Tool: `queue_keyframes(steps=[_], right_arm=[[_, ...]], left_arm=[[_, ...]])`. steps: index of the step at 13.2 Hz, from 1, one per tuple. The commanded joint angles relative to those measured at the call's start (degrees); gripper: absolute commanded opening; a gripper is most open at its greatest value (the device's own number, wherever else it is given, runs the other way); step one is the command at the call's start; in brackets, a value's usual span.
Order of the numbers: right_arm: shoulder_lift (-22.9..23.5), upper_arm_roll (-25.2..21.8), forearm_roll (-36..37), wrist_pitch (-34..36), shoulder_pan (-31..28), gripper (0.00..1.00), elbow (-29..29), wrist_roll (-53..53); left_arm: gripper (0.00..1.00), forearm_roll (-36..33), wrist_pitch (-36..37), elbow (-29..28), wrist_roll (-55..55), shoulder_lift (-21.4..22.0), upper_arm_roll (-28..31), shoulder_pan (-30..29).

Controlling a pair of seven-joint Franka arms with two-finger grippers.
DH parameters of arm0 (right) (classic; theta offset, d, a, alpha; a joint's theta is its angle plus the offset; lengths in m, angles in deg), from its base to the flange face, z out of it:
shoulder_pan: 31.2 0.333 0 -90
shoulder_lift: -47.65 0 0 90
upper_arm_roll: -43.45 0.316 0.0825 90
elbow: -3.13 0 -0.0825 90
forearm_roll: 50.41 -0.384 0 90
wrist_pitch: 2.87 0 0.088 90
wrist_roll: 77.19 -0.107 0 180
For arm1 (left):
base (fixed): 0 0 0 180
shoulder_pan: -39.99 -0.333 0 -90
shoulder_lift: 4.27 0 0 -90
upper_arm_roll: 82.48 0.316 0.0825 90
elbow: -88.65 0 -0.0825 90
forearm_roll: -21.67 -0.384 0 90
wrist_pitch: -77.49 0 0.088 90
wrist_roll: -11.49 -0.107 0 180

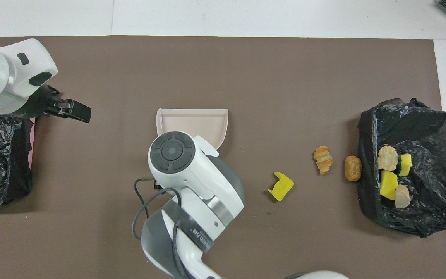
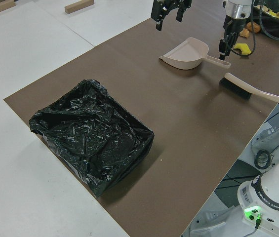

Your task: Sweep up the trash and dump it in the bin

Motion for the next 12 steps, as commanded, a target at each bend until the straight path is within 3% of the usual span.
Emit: queue_keyframes(steps=[1, 4, 6, 10, 12], right_arm=[[-12.62, 0.08, -0.63, -0.09, 3.71, 0.43, -14.31, -2.82], [-19.67, 0.08, -7.12, -4.37, 8.11, 0.42, -25.74, -3.52], [-22.4, 0.08, -7.67, -9.64, 11.18, 0.42, -33.57, -3.52], [-21.62, 0.17, -10.38, -19.75, 13.91, 0.43, -39.22, -3.08], [-21.8, 0.16, -11.53, -21.62, 14.27, 0.43, -40.28, -2.82]], left_arm=[[1.0, -0.96, -5.61, -3.0, 0.16, -1.3, -0.35, 0.58], [1.0, -0.87, -8.26, -3.71, 4.18, -4.29, -3.76, 0.58], [1.0, -0.96, -12.55, -7.91, 8.84, -4.47, -7.72, 0.58], [1.0, -1.04, -16.52, -14.6, 19.48, -4.04, -13.09, 3.56], [1.0, -1.13, -18.89, -18.2, 23.87, -3.34, -16.94, 3.22]])
